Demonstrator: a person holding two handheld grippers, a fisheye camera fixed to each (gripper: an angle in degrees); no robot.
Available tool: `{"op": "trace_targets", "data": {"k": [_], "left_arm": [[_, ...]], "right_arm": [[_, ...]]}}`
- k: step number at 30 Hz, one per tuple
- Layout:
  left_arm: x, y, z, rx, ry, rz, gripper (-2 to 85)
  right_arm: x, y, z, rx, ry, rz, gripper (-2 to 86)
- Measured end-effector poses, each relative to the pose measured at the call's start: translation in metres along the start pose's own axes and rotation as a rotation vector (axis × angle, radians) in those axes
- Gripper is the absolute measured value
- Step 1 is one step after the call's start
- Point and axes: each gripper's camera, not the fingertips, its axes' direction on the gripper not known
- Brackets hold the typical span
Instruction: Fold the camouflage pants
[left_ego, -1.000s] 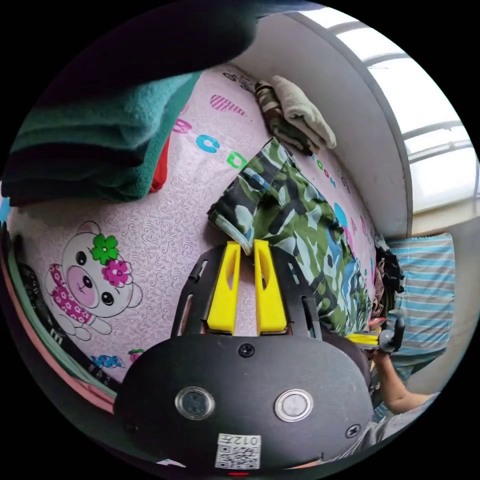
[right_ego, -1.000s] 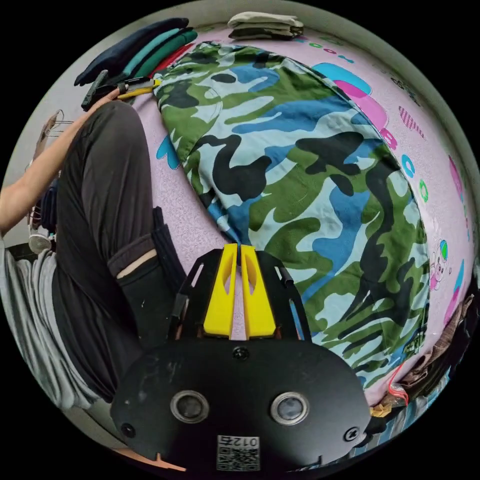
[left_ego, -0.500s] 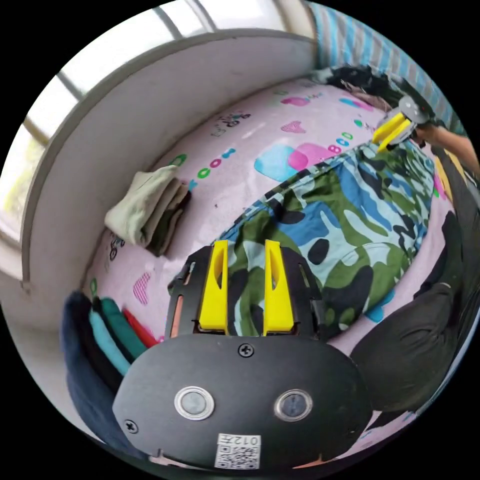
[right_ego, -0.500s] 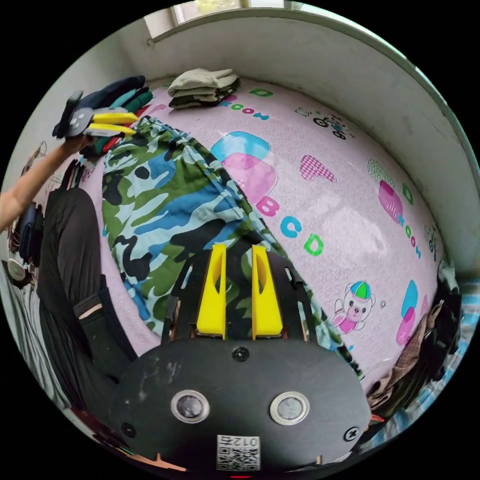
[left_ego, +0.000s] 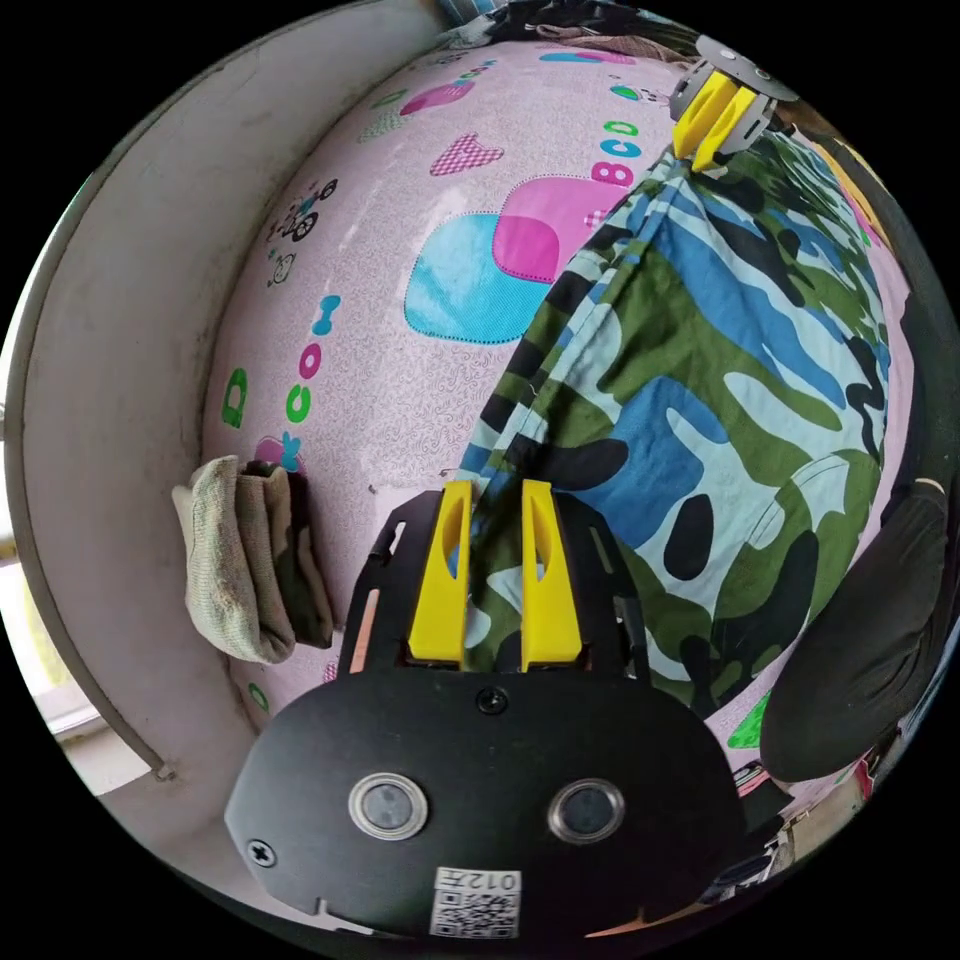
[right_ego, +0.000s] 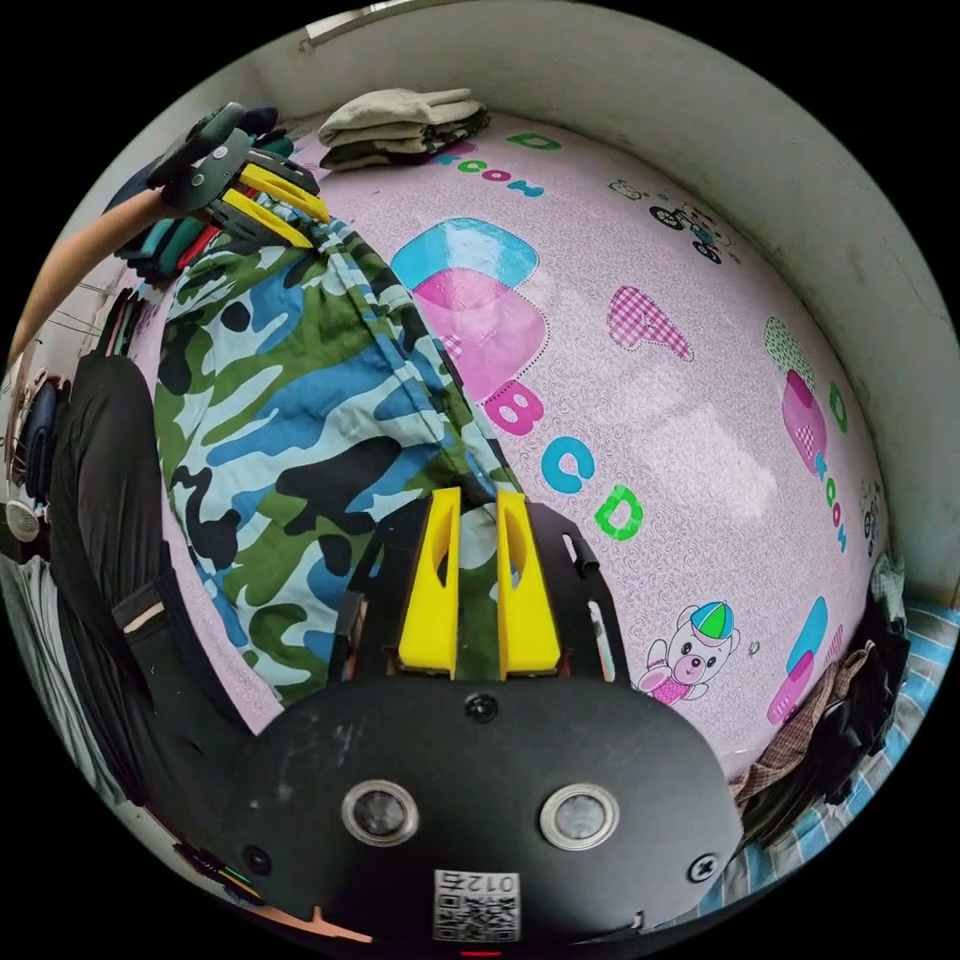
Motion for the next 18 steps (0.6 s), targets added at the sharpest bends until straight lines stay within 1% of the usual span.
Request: {"op": "trace_targets", "data": {"k": [5, 8, 11, 14, 16, 18], "left_arm": [[-0.008, -0.011, -0.019, 0.018, 0.034, -0.023, 2.9], [-0.013, -0.016, -0.035, 0.034, 0.034, -0.026, 1.8], [-0.016, -0.02, -0.049, 0.044, 0.025, -0.02, 1.2], [-0.02, -0.024, -0.059, 0.051, 0.032, -0.027, 0.8], [-0.022, -0.025, -0.065, 0.057, 0.044, -0.032, 0.6], [-0.03, -0.026, -0.078, 0.05, 0.074, -0.052, 0.4]], "right_arm": [[0.004, 0.01, 0.003, 0.016, -0.018, 0.007, 2.5], [0.008, 0.019, -0.002, 0.055, -0.016, 0.009, 4.8], [0.013, 0.021, 0.002, 0.035, 0.004, 0.017, 8.0], [0.015, 0.022, 0.01, 0.012, 0.029, 0.019, 5.3], [0.016, 0.025, 0.013, -0.007, 0.019, 0.01, 1.8], [0.015, 0.031, 0.006, 0.003, 0.015, -0.008, 0.0]]}}
